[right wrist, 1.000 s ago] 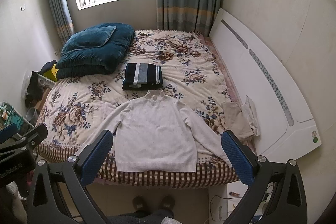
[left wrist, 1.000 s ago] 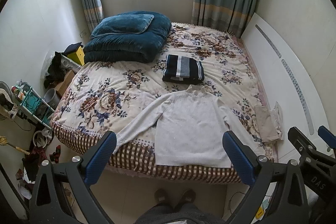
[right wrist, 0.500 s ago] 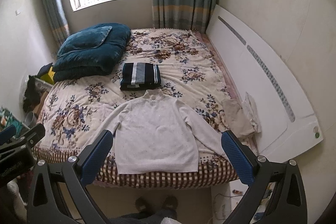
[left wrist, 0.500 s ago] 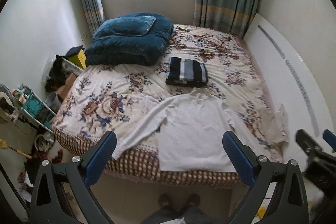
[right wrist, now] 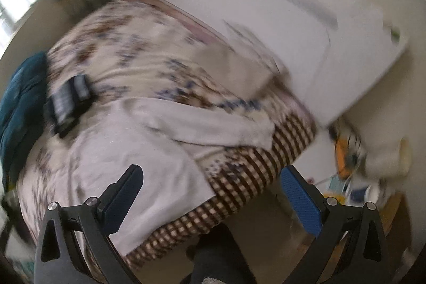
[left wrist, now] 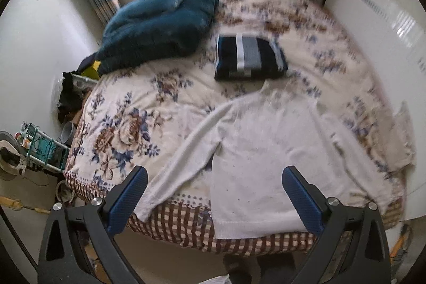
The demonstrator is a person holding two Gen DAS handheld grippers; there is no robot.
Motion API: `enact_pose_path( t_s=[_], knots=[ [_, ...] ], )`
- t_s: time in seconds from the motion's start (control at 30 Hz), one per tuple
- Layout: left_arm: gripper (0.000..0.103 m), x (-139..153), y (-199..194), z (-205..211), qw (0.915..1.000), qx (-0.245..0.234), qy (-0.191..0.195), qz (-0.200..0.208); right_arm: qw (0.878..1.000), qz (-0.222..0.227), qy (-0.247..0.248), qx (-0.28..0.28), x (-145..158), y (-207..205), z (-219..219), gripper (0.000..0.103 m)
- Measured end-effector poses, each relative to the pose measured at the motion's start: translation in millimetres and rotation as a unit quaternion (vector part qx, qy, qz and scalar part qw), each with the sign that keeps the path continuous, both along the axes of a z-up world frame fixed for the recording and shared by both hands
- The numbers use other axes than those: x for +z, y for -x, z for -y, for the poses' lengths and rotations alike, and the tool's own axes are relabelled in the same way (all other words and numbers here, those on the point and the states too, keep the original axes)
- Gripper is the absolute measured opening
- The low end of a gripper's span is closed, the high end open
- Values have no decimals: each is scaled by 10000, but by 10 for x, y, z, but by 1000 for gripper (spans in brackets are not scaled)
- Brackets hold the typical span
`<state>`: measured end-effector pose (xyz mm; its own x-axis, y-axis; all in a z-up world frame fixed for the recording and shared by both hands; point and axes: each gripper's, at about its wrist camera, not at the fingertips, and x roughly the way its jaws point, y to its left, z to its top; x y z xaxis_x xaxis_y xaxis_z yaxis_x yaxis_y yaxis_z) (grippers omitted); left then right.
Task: Fold small clothes
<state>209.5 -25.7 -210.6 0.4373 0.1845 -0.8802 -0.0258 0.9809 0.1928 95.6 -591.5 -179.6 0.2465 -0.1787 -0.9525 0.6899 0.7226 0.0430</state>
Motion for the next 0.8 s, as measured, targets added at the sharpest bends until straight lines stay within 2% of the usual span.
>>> enact_pose_path(
  t_s=[0.17, 0.3, 0.5, 0.57, 0.67, 0.77, 0.8],
  knots=[
    [103, -834, -443, 239, 9985, 291, -180, -425, 9947, -306, -347, -914, -1249, 23, 1106, 100],
    [103, -1558, -740, 345, 9953, 497, -280, -785, 9802, -708, -622, -1739, -2370, 85, 1797, 100],
    [103, -2687, -1021, 442, 9869, 779, -437, -1341, 9573, -1264, -844, -2460, -3701, 241, 2382, 99],
    [103, -3026, -1081, 476, 9842, 791, -479, -1511, 9508, -1451, -954, -2565, -4037, 285, 2452, 93],
    [103, -3339, -1158, 525, 9827, 683, -531, -1638, 9419, -1211, -1264, -2866, -4356, 377, 2499, 85],
    [103, -3540, -1203, 578, 9822, 552, -587, -1699, 9414, -861, -1298, -2990, -4439, 391, 2436, 58],
    [103, -3570, -1204, 578, 9821, 526, -594, -1710, 9430, -766, -1267, -2981, -4438, 380, 2397, 39]
  ],
)
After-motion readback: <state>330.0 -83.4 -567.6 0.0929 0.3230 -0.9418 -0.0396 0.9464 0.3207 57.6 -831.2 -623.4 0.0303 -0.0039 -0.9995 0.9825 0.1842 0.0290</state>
